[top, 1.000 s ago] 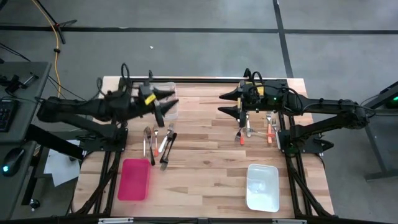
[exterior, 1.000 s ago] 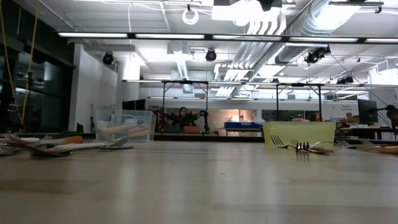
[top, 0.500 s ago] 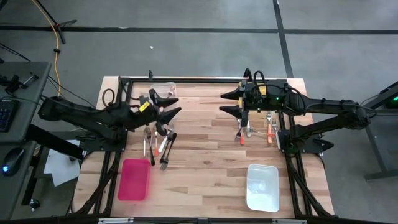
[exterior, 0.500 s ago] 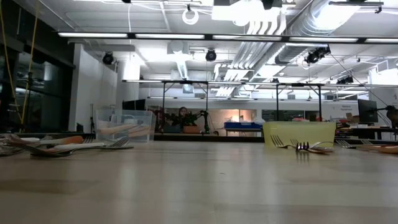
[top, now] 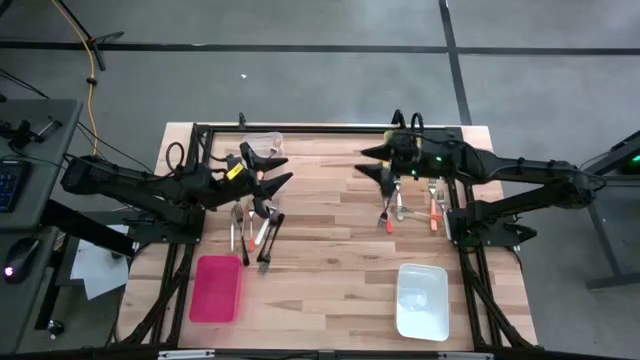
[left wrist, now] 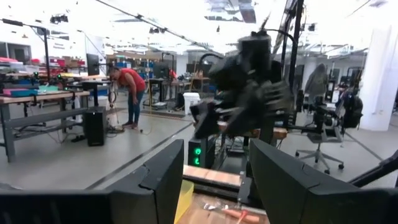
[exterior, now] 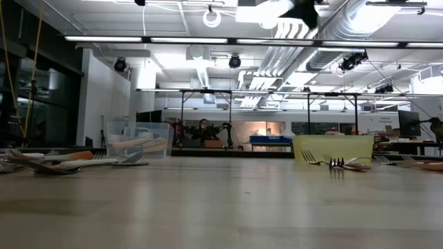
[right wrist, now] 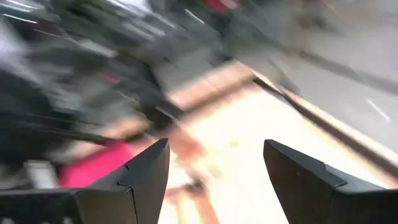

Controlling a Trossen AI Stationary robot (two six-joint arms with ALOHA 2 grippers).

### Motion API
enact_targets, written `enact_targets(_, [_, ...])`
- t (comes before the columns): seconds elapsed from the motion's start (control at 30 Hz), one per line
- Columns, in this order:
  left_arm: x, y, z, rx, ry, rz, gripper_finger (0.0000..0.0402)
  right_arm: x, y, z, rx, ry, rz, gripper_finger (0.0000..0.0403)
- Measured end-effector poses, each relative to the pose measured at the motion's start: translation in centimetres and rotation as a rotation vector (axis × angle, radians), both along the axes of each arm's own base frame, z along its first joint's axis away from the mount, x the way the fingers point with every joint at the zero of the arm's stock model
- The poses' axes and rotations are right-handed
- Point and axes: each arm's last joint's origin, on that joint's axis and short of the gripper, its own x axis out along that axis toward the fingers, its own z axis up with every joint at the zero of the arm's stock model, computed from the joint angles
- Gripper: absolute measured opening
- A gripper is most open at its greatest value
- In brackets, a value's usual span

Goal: Sort silverware by color (type)
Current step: Put the orange fork into the transparent bin

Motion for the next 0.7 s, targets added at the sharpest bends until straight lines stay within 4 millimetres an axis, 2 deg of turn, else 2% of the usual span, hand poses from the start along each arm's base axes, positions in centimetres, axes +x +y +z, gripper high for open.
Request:
enact_targets(0.3, [0.0,0.0,-0.2,0.001,0.024,0.007,0.0172,-5.2,-2.4,-7.4,0.378,0.719,-0.433,0.0245])
enact_targets(0.43, [0.0,0.0,-0.2,0.001,0.024,0.007,0.0172,-6.7,-3.0,-10.6,0.486,0.832,-0.574,0.0245])
enact_targets(0.7, [0.0,0.0,-0.2,0.001,0.025,0.007,0.0172,-9.5,-3.4,-16.7,0.624,0.934,-0.797,0.0245])
